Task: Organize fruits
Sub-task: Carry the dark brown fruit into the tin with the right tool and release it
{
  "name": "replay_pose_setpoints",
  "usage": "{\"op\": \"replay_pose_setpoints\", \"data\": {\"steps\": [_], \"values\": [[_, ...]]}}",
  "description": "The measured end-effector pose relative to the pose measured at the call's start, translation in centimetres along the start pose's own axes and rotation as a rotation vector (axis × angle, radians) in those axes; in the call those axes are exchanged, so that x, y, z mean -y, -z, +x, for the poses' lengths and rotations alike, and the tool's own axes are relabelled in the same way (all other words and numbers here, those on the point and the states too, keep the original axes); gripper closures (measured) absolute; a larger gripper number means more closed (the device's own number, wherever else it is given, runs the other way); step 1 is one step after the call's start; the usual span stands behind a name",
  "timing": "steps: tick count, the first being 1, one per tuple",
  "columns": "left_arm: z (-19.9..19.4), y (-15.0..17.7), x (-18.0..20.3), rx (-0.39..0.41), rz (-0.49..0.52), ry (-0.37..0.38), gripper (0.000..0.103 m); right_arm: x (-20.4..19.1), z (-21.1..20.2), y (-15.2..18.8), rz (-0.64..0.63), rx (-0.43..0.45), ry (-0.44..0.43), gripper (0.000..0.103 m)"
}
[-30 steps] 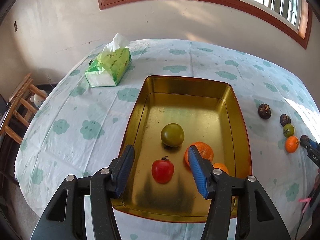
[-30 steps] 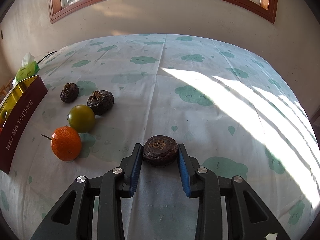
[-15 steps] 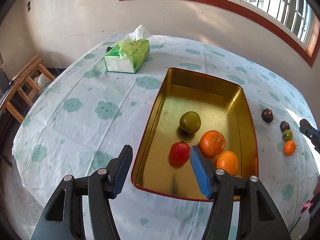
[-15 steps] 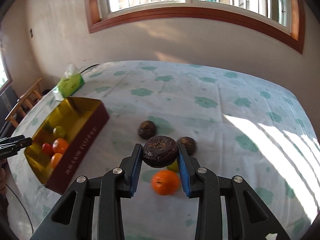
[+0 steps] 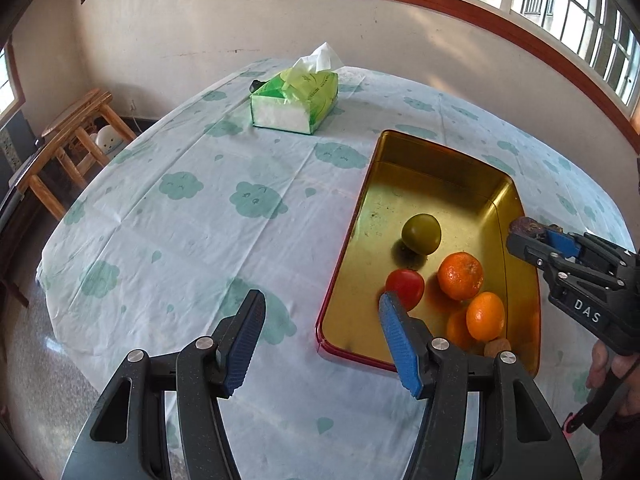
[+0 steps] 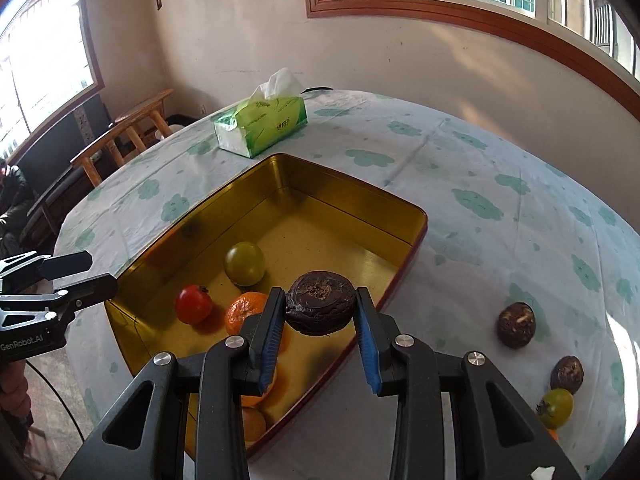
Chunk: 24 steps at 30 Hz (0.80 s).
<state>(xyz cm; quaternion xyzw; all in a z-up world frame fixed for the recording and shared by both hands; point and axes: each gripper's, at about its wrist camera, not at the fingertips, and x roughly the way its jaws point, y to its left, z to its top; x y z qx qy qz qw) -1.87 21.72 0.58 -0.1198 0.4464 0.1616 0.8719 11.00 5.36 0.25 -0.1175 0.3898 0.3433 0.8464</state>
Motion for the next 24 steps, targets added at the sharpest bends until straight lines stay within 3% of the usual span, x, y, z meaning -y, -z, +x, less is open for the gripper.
{"op": "replay_pose_setpoints", "data": {"steps": [8,20,24], "values": [[0.7,0.1,-0.3,-0.02,-0.013,-0.002,0.043,-0.5,2.1,0.0,-0.042,-0.044,0.017,0.071],[0.8,0.1,0.2,-0.034,-0.006,0.005,0.043,-0.7,2.3,0.1,-0.042,-0.04,0.002,0.069],[0.5,0.1,0.7,-0.033,-0.001,0.006,0.043,-0.9,1.8,0.2,-0.04,-0.024,-0.009,0.059]]}}
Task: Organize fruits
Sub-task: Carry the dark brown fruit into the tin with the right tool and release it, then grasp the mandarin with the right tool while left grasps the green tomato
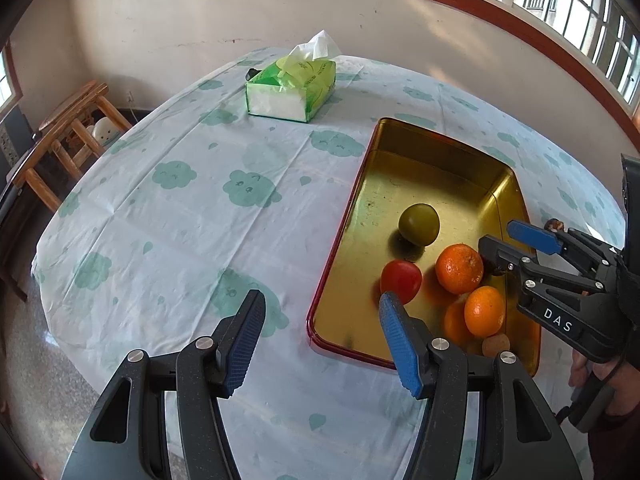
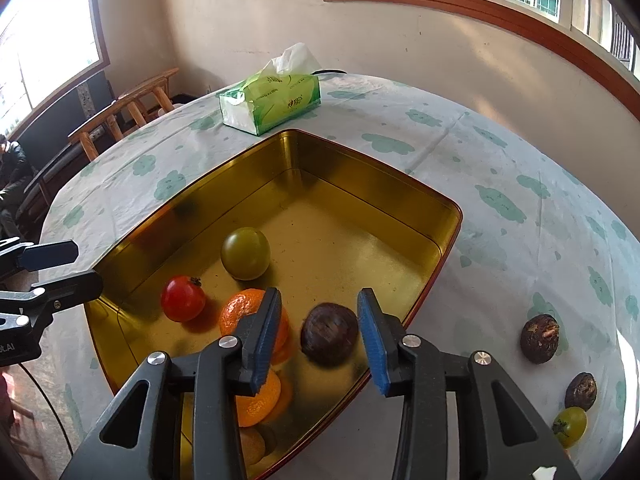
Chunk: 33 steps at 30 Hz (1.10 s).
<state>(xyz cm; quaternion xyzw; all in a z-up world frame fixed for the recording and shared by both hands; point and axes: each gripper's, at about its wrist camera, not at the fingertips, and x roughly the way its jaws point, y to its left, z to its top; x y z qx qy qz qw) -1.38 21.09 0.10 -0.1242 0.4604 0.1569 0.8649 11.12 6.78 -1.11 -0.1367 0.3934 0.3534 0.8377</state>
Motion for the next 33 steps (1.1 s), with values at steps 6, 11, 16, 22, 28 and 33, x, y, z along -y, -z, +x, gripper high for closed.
{"op": "replay_pose_setpoints", "data": {"steps": [6,11,16,22,28,33], "values": [[-0.7,0.0,1.6,0.013,0.032,0.022,0.043,0.8,-4.0,1.4,0.053,0.072,-0.004,0.059],[-1.0,0.2,3.9,0.018,0.079,0.055,0.043,4.2,-8.1,5.0,0.131,0.103,0.071,0.058],[-0.9,0.7,6.6,0.007,0.127,0.089,0.043,9.1,-11.2,9.7,0.235,0.098,0.213,0.048],[-0.6,1.2,9.9,-0.013,0.183,0.124,0.043,12.8,-10.4,13.4,0.319,0.031,0.274,0.048],[-0.3,1.4,12.0,-0.027,0.213,0.136,0.043,13.6,-7.9,13.7,0.336,0.023,0.275,0.048],[-0.2,1.2,13.8,-0.031,0.235,0.143,0.043,14.0,-6.6,13.6,0.33,0.008,0.273,0.057]]}}
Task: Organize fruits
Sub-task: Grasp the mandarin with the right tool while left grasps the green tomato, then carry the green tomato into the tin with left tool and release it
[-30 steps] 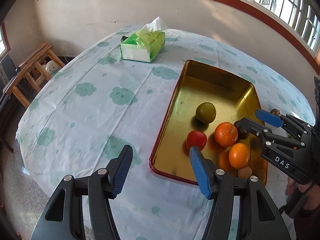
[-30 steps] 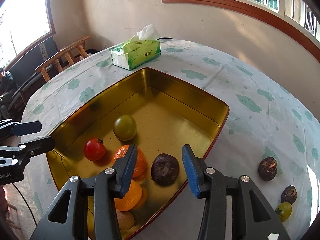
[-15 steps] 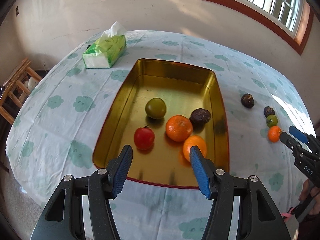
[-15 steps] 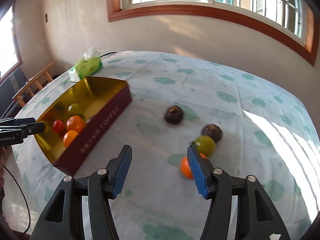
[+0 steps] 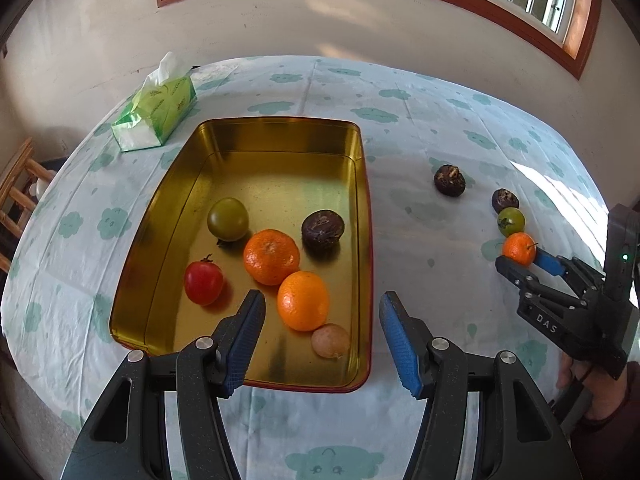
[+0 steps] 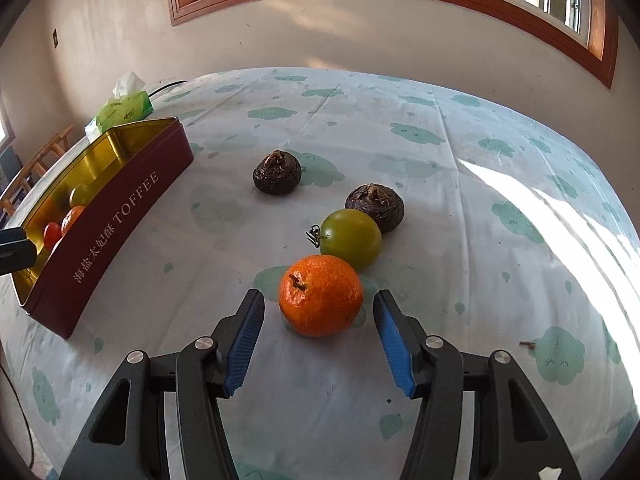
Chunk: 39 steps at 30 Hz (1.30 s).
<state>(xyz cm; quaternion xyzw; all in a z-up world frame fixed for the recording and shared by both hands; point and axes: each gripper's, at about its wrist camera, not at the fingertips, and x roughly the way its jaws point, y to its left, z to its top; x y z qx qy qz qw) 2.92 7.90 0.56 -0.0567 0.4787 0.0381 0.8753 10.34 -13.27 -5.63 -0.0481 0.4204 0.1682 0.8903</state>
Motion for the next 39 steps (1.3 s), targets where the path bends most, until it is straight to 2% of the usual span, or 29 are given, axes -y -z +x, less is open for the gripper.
{"op": "replay_pose_setpoints", "data": {"steps": [2,7,15,19,22,27,31,32,35,39], "values": [[0.2,-0.3,0.9,-0.002,0.011,0.007,0.043,0.1,0.0,0.1,-0.003,0.005,-0.002,0.066],[1.1,-1.1,4.1,-0.005,0.057,0.034,0.043,1.8,-1.2,0.6,0.028,0.029,-0.008,0.067],[4.2,-2.5,10.7,-0.021,0.103,0.163,0.043,10.5,-3.1,1.7,0.154,0.048,0.167,0.067],[6.2,-3.2,14.0,-0.042,0.133,0.209,0.043,13.1,-3.1,2.3,0.186,0.033,0.205,0.067],[7.5,-3.6,15.9,-0.054,0.155,0.206,0.043,13.7,-2.8,2.4,0.207,0.017,0.195,0.066],[9.4,-4.7,17.8,-0.075,0.16,0.252,0.043,13.5,-2.8,2.5,0.195,0.011,0.191,0.066],[10.7,-5.4,18.8,-0.076,0.172,0.242,0.044,13.7,-2.7,2.6,0.201,0.008,0.179,0.066],[11.1,-5.5,18.9,-0.082,0.172,0.24,0.046,13.7,-2.8,2.6,0.204,0.008,0.175,0.066],[11.4,-5.7,19.3,-0.07,0.185,0.231,0.062,13.8,-2.8,2.6,0.207,0.009,0.171,0.065],[11.1,-5.4,19.1,-0.065,0.185,0.226,0.063,13.7,-2.8,2.6,0.208,0.009,0.171,0.065]]}}
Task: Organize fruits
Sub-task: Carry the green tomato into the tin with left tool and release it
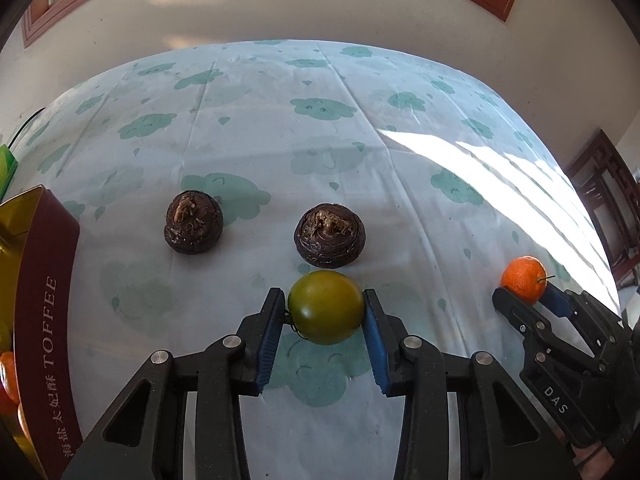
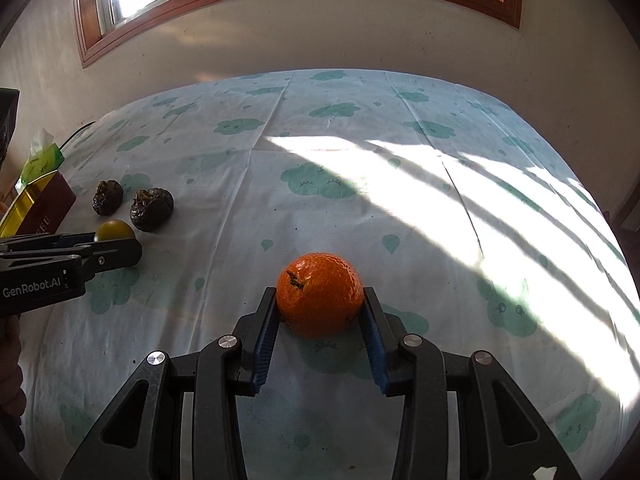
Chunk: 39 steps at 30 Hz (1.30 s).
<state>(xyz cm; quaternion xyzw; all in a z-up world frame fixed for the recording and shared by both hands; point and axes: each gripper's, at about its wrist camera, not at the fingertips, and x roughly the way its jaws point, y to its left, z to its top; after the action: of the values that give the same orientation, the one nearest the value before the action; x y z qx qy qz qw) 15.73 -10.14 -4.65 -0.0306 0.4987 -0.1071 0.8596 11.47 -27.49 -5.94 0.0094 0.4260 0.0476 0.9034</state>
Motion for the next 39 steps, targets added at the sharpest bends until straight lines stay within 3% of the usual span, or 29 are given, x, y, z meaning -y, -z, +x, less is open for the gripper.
{"op": "replay_pose_setpoints", "data": {"steps": [14,20,29,39], "values": [[-5.2,3.2,-1.2,0.018,0.012,-0.081,0.064,-0.4,0.2,0.0,-0.017,-0.004,0.022,0.065],[-8.6,4.4,-3.6,0.04,-0.031,-0.095,0.064,-0.4,0.2,-0.1,-0.018,-0.004,0.023,0.065],[-13.5,5.9,-12.4,0.11,-0.163,-0.188,0.064,-0.4,0.2,0.0,-0.02,-0.004,0.025,0.065],[-13.7,6.7,-23.3,0.073,-0.352,-0.31,0.064,-0.4,0.2,0.0,-0.02,-0.004,0.025,0.065]]}}
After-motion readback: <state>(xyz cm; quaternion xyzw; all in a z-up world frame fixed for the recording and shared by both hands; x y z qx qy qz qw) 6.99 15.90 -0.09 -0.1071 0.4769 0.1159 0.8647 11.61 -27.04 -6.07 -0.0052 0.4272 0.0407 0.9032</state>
